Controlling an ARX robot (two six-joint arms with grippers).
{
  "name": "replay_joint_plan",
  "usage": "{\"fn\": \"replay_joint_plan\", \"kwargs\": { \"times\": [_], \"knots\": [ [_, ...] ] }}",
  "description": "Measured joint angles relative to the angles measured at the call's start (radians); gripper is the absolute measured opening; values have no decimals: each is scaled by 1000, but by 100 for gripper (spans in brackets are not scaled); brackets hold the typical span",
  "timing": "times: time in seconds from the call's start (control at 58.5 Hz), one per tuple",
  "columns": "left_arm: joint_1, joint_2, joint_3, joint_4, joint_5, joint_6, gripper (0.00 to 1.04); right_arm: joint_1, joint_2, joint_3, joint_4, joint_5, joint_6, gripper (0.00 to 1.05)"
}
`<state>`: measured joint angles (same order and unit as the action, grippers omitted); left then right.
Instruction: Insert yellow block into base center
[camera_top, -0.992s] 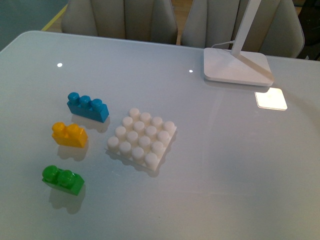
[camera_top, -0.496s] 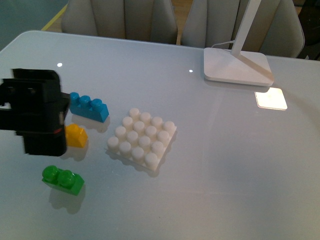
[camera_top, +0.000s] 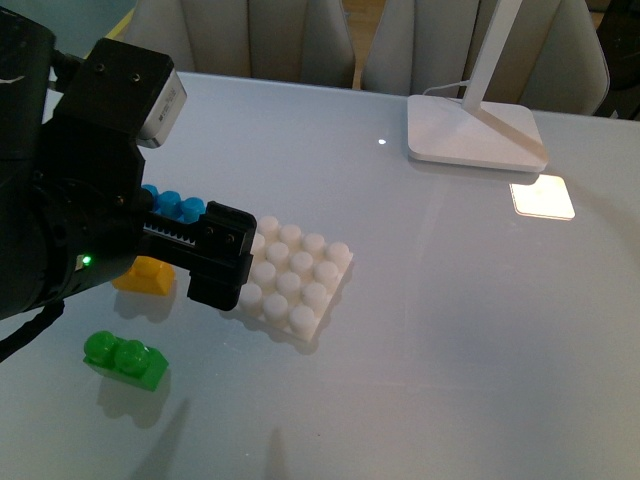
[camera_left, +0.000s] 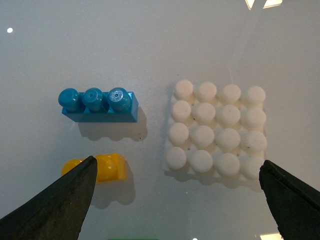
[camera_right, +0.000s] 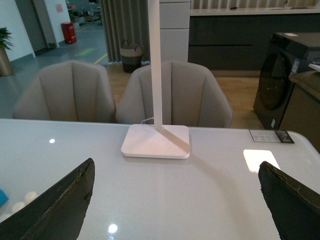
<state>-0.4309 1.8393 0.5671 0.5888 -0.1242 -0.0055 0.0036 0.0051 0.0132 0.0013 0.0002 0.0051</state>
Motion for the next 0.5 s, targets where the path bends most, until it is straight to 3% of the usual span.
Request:
{"fn": "replay_joint_plan", "kwargs": {
  "times": [0.239,0.496],
  "knots": [
    [49,124,119,-81,-30,42,97,0,0,0,0,0,0,96],
    [101,215,179,-146,-38,-27,97,0,0,0,0,0,0,96]
  ]
}}
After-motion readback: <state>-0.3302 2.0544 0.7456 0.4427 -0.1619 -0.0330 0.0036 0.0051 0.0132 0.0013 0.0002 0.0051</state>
